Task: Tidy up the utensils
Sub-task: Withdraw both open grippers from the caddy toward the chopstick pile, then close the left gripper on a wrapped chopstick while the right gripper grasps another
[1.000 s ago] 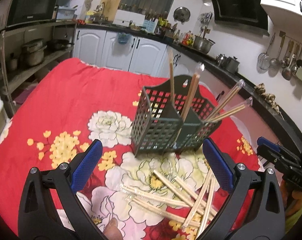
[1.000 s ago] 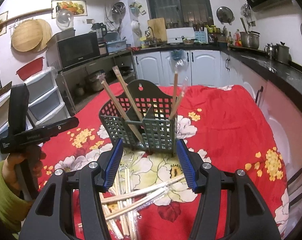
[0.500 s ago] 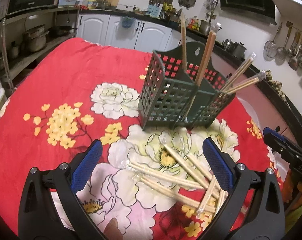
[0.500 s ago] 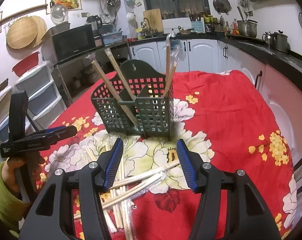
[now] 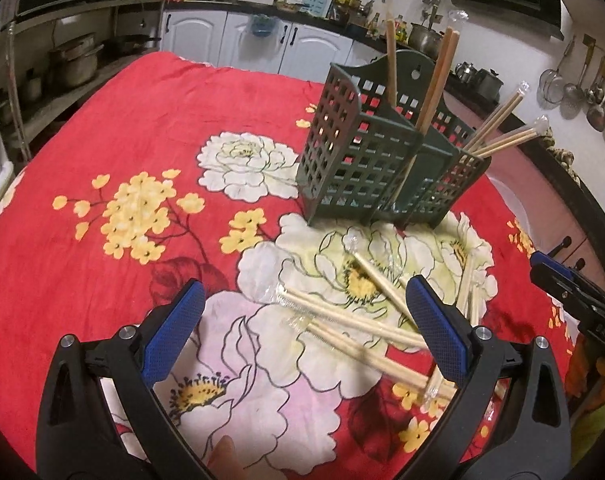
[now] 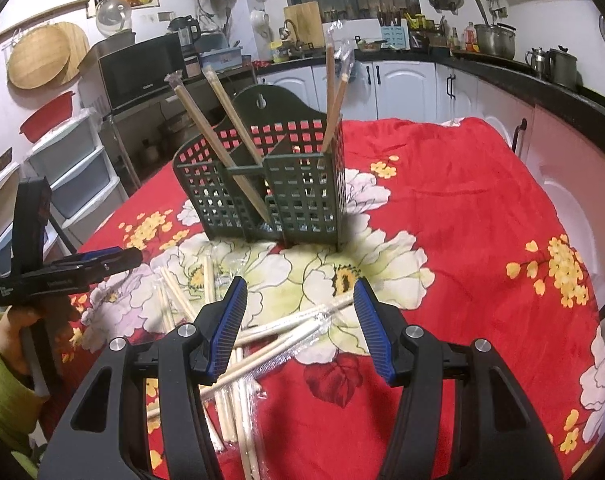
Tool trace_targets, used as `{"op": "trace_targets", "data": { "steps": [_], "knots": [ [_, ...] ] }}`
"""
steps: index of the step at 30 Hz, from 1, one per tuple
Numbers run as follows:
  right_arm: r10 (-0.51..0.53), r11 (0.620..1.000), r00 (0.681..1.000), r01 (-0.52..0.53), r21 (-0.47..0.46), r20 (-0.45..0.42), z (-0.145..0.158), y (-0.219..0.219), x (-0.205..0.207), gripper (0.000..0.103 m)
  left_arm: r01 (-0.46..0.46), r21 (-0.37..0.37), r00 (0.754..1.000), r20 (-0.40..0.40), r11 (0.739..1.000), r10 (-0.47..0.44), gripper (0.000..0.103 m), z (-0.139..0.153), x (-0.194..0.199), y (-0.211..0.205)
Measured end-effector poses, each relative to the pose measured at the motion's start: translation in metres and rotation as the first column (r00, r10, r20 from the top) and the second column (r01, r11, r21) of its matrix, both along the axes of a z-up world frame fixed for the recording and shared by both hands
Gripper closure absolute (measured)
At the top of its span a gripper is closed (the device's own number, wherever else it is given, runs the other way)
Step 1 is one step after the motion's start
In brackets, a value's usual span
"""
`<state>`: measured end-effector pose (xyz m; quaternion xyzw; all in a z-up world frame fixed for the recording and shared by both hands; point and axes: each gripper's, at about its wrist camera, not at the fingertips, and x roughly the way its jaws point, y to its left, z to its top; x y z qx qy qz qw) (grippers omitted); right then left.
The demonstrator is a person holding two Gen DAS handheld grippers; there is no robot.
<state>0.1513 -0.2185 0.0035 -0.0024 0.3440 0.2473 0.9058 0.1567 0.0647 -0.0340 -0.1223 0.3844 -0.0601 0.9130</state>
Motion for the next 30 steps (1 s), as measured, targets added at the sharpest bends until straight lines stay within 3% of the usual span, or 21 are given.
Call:
{"op": "trace_targets", "data": {
  "steps": [5, 10, 18, 30],
  "knots": [
    [-0.001, 1.000, 0.999, 0.000, -0.006, -0.053, -0.013, -0.002, 0.005, 0.050, -0.003, -0.030, 1.000, -0.025, 1.000, 0.003, 0.014, -0.008, -0.001, 0.005],
    [0.002, 1.000, 0.993, -0.002, -0.002, -0.117, -0.028, 0.000, 0.014, 0.052, 0.006, -0.119, 0.996, -0.087, 0.993, -0.017, 0.036, -0.023, 0.003, 0.011],
    [-0.016, 1.000, 0.981, 0.016, -0.004, -0.192, -0.051, 0.001, 0.035, 0.058, 0.000, -0.174, 0.993, -0.117, 0.985, -0.020, 0.042, -0.034, 0.009, 0.016],
    [-0.017, 0.998, 0.971, 0.032, 0.061, -0.240, -0.060, -0.003, 0.045, 0.074, -0.020, -0.180, 0.993, -0.116, 0.984, -0.001, 0.082, -0.043, 0.022, 0.022]
  ]
}}
